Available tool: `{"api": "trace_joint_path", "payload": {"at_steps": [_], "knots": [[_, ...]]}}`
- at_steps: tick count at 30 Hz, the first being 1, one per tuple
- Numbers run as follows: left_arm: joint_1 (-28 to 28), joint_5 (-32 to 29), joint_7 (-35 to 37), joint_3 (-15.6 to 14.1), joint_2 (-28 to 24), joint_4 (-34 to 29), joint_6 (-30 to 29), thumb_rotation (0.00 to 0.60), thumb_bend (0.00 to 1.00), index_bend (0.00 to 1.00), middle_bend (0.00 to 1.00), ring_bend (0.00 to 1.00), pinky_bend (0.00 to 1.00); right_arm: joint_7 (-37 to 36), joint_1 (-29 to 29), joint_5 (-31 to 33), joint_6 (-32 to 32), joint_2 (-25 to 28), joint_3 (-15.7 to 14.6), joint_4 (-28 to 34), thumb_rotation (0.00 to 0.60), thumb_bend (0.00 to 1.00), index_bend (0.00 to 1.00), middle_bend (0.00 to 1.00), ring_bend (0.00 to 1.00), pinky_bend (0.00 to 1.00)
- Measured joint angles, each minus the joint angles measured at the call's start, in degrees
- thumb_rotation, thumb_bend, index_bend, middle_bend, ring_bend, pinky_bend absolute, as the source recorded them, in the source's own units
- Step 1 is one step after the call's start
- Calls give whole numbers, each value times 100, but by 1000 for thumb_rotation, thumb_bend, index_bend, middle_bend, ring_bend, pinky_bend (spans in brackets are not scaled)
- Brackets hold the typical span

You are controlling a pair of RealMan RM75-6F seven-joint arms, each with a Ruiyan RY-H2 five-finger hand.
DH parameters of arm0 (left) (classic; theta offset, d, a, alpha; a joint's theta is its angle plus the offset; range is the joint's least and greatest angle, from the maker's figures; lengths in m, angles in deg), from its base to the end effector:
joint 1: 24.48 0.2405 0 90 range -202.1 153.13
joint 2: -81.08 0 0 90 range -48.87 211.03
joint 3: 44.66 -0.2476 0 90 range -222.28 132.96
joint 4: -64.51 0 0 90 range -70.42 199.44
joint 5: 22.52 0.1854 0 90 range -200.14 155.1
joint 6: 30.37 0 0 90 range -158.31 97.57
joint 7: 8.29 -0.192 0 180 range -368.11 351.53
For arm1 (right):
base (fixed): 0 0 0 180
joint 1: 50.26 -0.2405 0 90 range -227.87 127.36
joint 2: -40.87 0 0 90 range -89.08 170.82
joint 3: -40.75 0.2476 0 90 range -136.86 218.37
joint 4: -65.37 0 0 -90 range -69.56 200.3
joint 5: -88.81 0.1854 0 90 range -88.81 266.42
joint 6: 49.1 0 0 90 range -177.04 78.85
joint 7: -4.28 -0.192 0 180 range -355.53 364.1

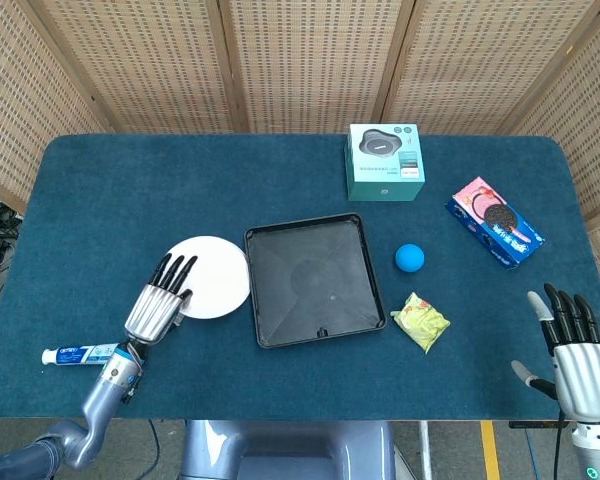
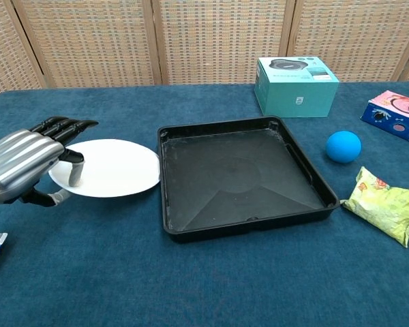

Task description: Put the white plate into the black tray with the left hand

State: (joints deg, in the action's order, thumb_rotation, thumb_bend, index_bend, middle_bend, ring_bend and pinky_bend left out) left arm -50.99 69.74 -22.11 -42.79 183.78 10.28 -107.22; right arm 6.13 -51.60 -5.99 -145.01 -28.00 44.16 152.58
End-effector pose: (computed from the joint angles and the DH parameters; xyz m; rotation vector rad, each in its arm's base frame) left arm -0.2055 0.3181 -0.0215 -1.8043 -0.4774 -0.9401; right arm -0.2746 -0.2063 0.1827 1.3713 -0.7059 1.0330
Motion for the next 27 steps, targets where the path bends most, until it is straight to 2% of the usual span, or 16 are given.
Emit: {"api": "trace_joint_path", "payload": {"at_steps": [14, 21, 27], "knots": [[-387, 292, -113, 309, -442, -562, -383, 600, 473, 774, 0, 0, 0, -16, -10, 31, 48, -1, 0, -18, 600, 166, 56, 0, 0, 0], [-716, 363, -360, 653, -584, -1057, -493, 600, 473, 808, 0, 0, 0, -73, -19, 123, 88, -13, 36, -84, 600, 166, 56, 0, 0, 0], [-927, 362, -435, 864, -585, -1183, -537, 600, 473, 814, 0, 0, 0, -145, -36, 234, 160, -26, 70, -152, 600, 166, 56, 0, 0, 0]]}}
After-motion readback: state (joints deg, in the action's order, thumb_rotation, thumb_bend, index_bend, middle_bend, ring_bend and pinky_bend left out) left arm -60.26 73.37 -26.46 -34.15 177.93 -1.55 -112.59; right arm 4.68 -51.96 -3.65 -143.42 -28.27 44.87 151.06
